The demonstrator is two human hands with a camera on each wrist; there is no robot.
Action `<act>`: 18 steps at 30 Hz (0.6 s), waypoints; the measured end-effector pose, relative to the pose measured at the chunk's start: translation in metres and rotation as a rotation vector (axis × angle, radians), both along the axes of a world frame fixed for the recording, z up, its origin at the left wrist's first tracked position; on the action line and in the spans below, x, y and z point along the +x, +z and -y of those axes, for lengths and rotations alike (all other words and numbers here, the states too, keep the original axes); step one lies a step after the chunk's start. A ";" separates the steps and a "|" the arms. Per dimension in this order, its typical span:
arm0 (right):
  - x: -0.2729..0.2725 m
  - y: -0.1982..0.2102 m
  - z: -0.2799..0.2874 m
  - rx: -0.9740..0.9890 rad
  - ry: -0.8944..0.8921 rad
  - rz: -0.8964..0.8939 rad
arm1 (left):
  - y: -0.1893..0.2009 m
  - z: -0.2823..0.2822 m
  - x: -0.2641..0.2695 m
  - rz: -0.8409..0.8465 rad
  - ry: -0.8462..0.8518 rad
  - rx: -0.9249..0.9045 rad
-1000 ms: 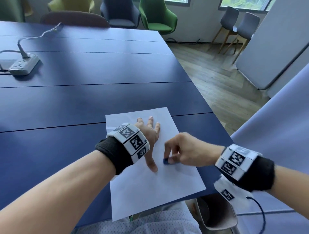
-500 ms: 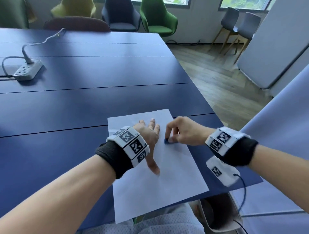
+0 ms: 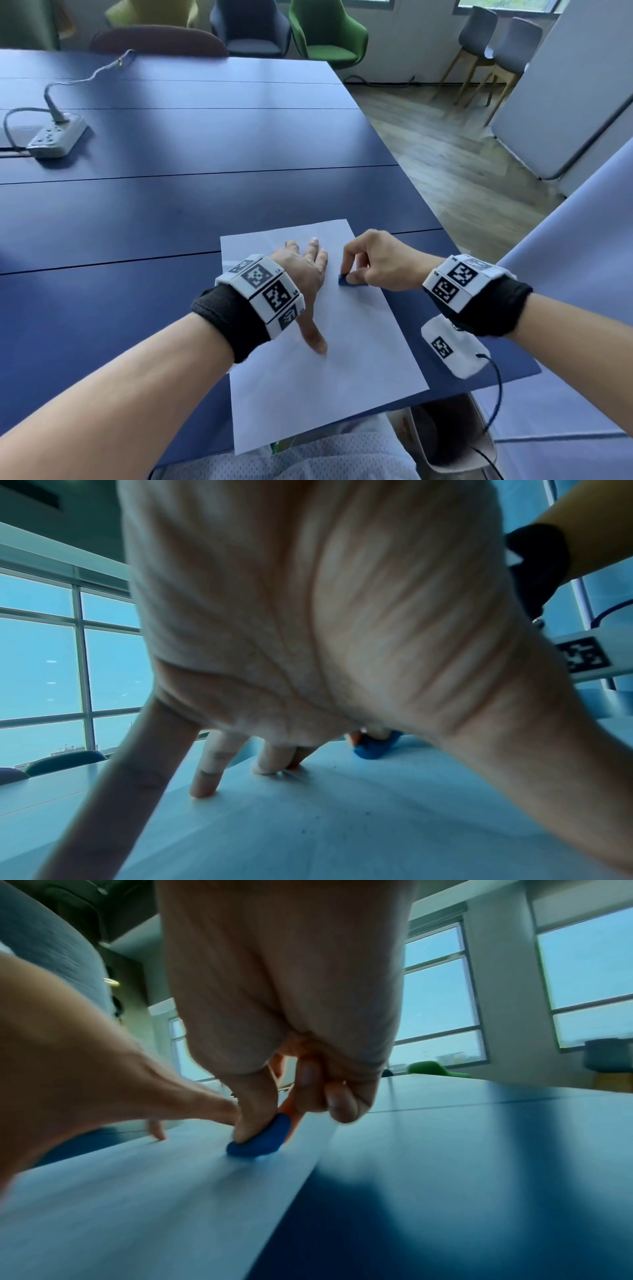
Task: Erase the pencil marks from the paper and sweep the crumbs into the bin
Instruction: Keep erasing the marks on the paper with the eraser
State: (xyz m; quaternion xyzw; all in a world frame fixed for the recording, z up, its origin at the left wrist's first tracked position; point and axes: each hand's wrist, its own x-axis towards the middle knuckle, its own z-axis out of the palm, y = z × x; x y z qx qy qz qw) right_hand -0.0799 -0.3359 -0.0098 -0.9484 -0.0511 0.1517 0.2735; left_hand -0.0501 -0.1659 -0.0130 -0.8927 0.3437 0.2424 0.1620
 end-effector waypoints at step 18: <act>0.006 0.007 -0.005 -0.097 -0.059 -0.004 | 0.003 -0.008 0.002 -0.039 0.029 -0.027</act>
